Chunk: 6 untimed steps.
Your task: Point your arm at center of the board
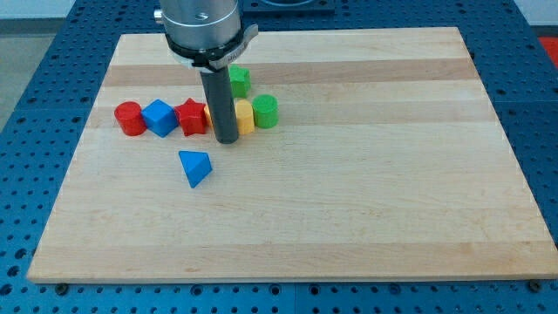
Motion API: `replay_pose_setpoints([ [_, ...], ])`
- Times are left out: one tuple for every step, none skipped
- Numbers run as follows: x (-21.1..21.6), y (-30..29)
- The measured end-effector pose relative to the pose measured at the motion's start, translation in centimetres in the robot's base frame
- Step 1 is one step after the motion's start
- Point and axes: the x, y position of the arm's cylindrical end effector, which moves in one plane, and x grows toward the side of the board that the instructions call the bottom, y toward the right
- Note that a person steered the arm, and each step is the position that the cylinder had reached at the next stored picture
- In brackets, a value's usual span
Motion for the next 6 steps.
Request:
replay_pose_setpoints([
  [0.0, 0.0],
  [1.0, 1.9],
  [1.2, 4.8],
  [0.9, 9.5],
  [-0.9, 12.6],
  [-3.8, 13.2],
])
